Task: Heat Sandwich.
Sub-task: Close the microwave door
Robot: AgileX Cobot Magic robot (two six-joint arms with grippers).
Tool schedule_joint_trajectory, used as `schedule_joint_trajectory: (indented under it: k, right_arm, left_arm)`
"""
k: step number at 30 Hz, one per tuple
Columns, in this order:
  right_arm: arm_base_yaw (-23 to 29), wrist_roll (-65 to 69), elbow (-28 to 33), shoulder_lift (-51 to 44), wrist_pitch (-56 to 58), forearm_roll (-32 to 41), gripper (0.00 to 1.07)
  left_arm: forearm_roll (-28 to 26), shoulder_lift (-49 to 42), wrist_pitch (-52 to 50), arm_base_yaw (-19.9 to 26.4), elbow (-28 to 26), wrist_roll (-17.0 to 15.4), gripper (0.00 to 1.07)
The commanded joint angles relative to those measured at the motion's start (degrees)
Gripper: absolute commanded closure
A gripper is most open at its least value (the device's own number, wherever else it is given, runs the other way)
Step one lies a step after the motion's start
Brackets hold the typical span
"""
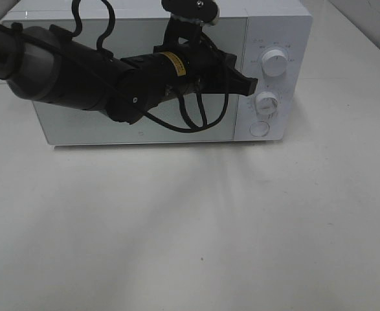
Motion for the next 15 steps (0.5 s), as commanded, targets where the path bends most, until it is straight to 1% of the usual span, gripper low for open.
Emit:
schedule_joint_trajectory:
  k: [1,3,4,6,10,15]
  right_arm:
    - [-0.2,0.1,0.3,-1.6,-0.6,-0.1,0.41]
    - [-0.2,0.1,0.3,-1.6,-0.6,-0.1,0.41]
    - [-0.2,0.1,0.3,-1.6,-0.6,-0.1,0.41]
    - [-0.2,0.1,0.3,-1.6,-0.6,-0.1,0.41]
    - [-0.2,0.1,0.3,-1.6,-0.6,-0.1,0.41]
    - [-0.2,0.1,0.3,-1.6,-0.6,-0.1,0.41]
  left_arm:
    - [-2.8,-1.8,-1.5,0.2,1.5,0.0,1.07]
    - [-2.8,-2.6,-1.7,-0.3,3.2,0.0,1.07]
    - [-2.8,-3.6,-1.7,-0.9,4.9,0.0,1.07]
    - [-2.8,-4.0,-1.9,-1.0,5.5,0.0,1.07]
    - [-2.8,-6.5,-0.7,-1.8,9.1,-0.1,1.07]
    - [-2.8,-8.9,1.5,-2.8,11.2,-0.1,1.07]
